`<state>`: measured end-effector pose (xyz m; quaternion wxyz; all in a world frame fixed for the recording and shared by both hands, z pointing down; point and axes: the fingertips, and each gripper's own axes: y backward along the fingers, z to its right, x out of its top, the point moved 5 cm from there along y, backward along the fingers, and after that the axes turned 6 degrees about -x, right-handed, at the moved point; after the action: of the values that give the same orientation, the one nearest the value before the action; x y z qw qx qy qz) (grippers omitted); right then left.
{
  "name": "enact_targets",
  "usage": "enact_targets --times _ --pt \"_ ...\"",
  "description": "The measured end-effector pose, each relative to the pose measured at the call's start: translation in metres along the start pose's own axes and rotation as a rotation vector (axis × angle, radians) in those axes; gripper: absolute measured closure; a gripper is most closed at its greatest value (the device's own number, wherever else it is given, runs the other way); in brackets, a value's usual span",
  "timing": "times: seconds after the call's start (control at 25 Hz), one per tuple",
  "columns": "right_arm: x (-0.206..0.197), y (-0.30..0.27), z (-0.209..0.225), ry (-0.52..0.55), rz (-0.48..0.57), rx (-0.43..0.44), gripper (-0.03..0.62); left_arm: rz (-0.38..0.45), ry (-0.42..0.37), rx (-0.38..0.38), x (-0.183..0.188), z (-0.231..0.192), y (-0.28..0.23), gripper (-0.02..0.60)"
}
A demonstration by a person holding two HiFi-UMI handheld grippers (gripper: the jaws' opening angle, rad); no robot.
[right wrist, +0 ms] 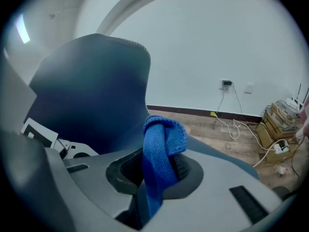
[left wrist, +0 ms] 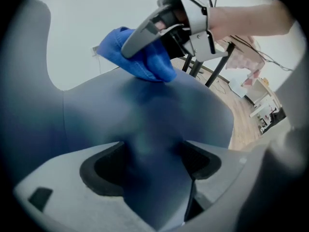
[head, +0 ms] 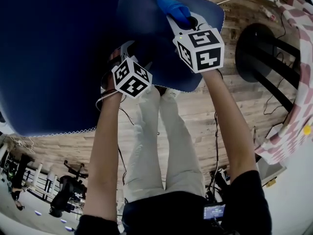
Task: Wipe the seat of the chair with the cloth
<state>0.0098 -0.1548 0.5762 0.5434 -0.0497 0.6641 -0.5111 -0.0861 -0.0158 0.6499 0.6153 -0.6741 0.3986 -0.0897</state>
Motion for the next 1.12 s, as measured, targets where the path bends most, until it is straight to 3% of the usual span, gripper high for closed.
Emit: enact_targets --times 0.12,0.44,0.72,1.12 --pt "0.012 -0.023 -0.02 0.033 0.003 0.057 0.537 -0.001 0.0 0.002 0.001 0.0 0.001 0.215" --pt "0.038 -0.071 -0.069 0.248 0.019 0.186 0.536 0.006 0.001 0.005 0.002 0.0 0.0 0.215" --pt "0.029 -0.087 -0.084 0.42 -0.002 0.214 0.536 0.013 -0.001 0.01 0.001 0.0 0.0 0.213" --pt "0.02 -0.083 -0.07 0.409 -0.038 0.175 0.536 0.028 0.0 0.008 0.0 -0.001 0.0 0.213"
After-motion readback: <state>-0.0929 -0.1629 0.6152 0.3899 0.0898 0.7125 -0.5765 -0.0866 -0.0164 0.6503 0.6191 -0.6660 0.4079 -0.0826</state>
